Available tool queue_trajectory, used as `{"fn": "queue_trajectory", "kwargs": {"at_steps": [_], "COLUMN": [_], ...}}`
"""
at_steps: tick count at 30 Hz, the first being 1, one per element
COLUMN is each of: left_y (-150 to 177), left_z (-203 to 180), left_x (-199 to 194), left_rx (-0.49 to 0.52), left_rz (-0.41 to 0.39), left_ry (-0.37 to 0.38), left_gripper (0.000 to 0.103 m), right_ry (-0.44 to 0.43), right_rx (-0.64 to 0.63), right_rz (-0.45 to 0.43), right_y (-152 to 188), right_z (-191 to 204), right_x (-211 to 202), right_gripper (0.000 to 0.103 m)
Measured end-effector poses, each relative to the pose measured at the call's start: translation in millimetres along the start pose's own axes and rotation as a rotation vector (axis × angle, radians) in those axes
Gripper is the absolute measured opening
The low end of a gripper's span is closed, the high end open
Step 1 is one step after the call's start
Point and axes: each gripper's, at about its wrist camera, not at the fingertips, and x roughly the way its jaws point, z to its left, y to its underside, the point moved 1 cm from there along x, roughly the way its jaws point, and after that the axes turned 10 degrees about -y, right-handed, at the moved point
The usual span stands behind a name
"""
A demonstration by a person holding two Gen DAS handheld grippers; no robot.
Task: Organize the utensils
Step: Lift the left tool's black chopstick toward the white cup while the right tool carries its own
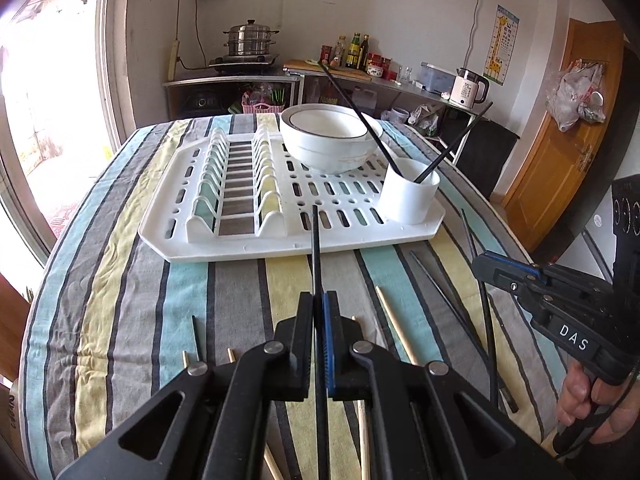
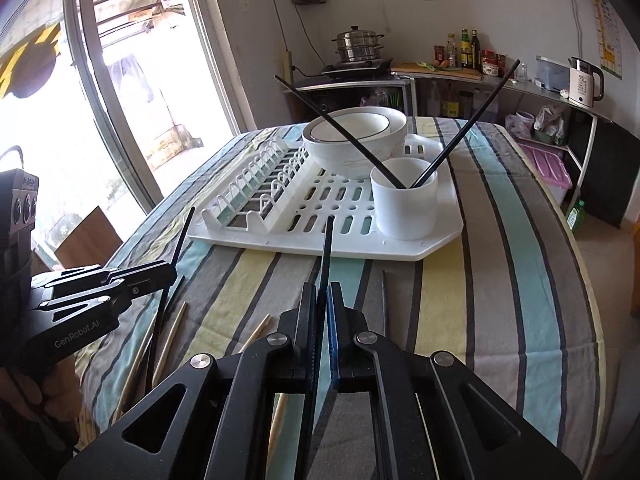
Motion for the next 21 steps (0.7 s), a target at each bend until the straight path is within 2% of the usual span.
{"fn": "queue_trajectory", "kwargs": {"at_steps": [11,21], "left_y": [-13,-4], "left_z": [8,18], "left_x": [-45,-71], "left_rx": [-0.006,-0.032], "left_rz": [-0.105,-0.157], "left_ry": [0.018,0.034], "left_gripper": [0.005,0.005], "right_ry": [-0.006,-0.010], "right_rx": [-0.046,-0.064], "right_rz": [-0.149,-0.187], "right_y": [-11,-4], "right_z": [16,19], "right_x": [-53,-74], "right_gripper": [0.005,0.005]}}
